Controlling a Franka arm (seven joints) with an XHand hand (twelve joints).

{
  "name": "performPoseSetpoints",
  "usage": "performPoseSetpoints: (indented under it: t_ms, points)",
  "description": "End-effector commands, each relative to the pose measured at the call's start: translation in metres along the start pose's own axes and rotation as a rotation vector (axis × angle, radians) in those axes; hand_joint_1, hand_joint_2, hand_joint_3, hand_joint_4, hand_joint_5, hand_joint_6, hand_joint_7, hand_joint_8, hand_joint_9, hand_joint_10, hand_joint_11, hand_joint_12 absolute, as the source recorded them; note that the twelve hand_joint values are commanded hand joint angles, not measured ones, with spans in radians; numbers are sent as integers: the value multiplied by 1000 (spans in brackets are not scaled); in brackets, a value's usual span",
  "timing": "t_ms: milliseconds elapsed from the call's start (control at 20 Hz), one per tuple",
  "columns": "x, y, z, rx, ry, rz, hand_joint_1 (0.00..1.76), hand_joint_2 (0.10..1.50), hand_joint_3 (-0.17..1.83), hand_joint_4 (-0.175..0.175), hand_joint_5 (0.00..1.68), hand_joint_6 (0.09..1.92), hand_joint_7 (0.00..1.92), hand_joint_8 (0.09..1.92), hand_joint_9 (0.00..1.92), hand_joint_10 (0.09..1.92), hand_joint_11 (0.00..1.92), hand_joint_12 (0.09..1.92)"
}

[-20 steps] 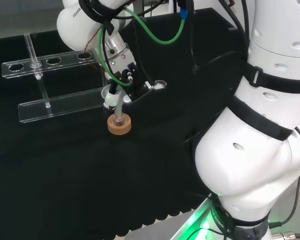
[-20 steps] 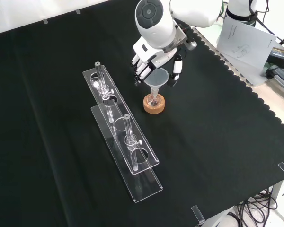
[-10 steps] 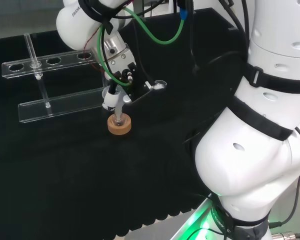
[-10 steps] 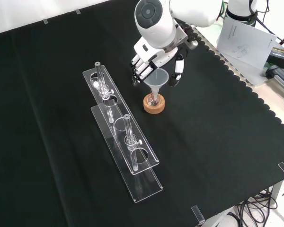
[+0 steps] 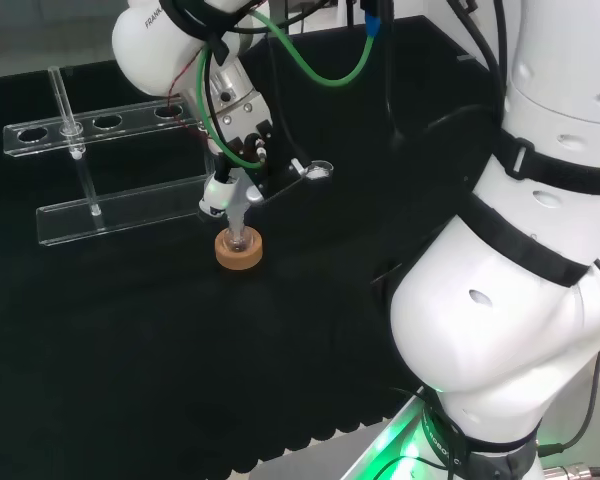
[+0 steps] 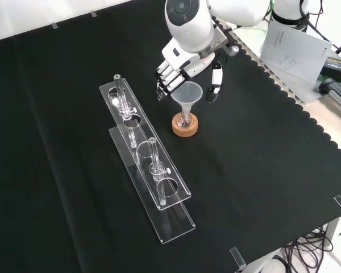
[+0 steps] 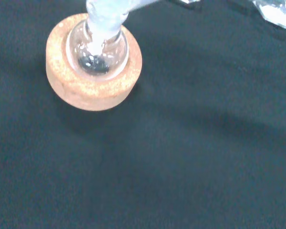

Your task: Place the funnel on the round-bottom flask.

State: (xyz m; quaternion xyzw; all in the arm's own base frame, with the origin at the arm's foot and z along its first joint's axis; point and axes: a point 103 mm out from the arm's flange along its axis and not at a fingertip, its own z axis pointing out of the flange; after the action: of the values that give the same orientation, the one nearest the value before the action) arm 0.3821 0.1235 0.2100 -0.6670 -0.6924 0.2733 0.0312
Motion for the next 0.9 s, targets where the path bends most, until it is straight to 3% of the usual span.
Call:
performPoseSetpoints:
  t_ms: [50, 150, 450, 900]
  points:
    - [-13, -11, -21, -52, 33, -10, 492, 677, 311, -27, 131, 87, 0, 486, 189, 716, 138, 1419]
    - [-19, -15, -30, -89, 72, -23, 492, 681, 307, -28, 141, 87, 0, 498, 211, 720, 138, 1419]
    - [-41, -24, -44, -123, 116, -41, 529, 703, 305, -30, 181, 87, 5, 536, 249, 716, 147, 1416]
    - [-85, -31, -59, -164, 167, -9, 540, 711, 304, -34, 223, 87, 29, 566, 274, 712, 165, 1412]
